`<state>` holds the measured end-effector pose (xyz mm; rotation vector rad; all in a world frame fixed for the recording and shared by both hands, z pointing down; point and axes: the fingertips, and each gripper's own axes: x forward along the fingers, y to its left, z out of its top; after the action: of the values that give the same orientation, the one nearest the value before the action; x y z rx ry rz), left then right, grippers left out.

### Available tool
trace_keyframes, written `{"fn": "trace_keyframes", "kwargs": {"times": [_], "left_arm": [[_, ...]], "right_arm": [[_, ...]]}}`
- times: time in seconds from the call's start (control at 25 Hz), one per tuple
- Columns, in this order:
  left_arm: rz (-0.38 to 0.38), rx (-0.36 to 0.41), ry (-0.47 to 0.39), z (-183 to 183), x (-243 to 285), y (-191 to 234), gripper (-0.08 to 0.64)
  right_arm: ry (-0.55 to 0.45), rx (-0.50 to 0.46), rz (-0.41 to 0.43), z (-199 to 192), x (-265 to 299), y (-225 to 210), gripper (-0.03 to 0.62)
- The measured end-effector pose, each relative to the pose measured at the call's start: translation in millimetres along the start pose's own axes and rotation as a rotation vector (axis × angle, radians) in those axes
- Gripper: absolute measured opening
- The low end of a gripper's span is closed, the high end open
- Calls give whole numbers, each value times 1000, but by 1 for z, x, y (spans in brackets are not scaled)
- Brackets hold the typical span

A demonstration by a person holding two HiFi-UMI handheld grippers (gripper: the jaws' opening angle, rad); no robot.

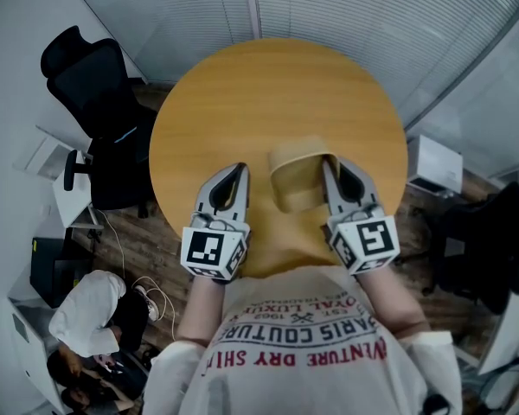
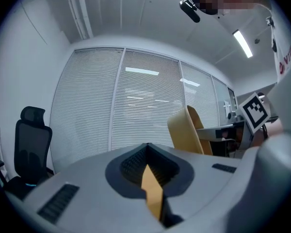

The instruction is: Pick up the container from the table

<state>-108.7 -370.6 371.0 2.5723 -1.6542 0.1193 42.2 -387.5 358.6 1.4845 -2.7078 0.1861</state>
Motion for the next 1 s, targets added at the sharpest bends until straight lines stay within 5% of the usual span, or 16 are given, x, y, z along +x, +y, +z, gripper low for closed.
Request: {"fn": "trace_keyframes", "kwargs": {"times": [1.0], "left_arm": [[-4, -6, 20, -8, 4, -8, 2]], "right_arm": [[5, -72, -48, -10, 7, -8, 3]]}}
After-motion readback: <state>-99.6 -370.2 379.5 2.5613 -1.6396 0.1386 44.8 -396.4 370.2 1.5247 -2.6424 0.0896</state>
